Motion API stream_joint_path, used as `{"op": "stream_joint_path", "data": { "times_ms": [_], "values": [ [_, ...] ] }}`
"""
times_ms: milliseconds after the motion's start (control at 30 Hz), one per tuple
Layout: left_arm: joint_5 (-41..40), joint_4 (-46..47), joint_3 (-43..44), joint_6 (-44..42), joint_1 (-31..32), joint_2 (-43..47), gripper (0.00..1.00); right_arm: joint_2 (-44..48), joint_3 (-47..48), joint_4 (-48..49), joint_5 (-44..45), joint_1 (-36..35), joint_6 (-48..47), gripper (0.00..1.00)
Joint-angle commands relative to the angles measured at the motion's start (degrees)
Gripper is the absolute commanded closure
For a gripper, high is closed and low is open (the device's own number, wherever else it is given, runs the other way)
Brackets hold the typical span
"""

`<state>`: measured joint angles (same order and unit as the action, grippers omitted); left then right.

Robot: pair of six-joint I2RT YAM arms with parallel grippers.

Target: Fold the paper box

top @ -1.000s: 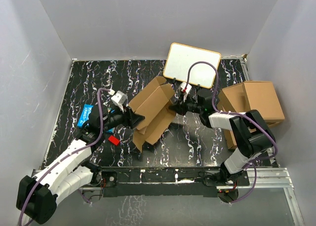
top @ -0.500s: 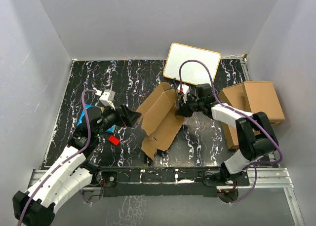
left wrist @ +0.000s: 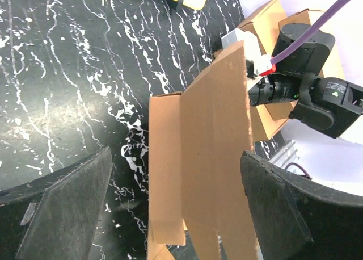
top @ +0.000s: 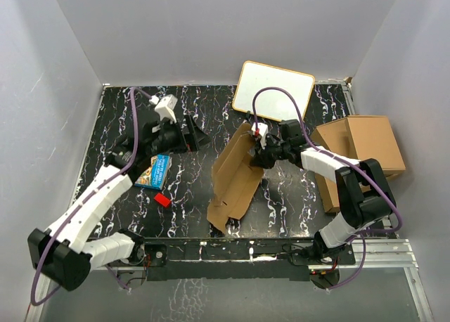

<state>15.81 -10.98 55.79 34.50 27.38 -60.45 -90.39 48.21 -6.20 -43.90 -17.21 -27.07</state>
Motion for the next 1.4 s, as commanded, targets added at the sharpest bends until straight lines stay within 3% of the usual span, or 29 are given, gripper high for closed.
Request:
{"op": "stream_joint_path", "data": {
  "times_ms": [0,200,600,800,933,1233,1367],
  "values": [
    [6.0,-8.8,8.9,-1.5,-0.5,-5.9,0.08,-0.7,1.3,4.2,-2.1,0.3,0.4,0.92],
    [10.8,-7.2,14.1,0.8,-0.4,-8.3,0.15,-1.9,1.4,4.6,-2.5,0.5,1.9,0.92],
    [0.4,-21.6,24.4,-6.5,7.8,-16.0,0.18,-2.4,1.5,4.9,-3.1,0.5,2.5,0.92],
    [-0.1,-26.0,27.9,-8.5,9.7,-21.8,0.22,-2.9,1.4,5.3,-3.2,0.5,2.9,0.92],
    [1.6,-26.1,27.7,-9.3,9.8,-23.8,0.39,-2.8,1.3,6.2,-3.3,0.5,3.5,0.92],
    [2.5,-25.9,28.3,-14.9,9.7,-25.2,0.99,-2.5,-1.8,18.4,-1.8,0.4,9.4,0.92],
    [1.6,-25.1,29.8,-23.5,9.8,-24.8,1.0,-2.8,-5.9,33.0,-0.7,0.2,13.7,0.92]
  ]
}}
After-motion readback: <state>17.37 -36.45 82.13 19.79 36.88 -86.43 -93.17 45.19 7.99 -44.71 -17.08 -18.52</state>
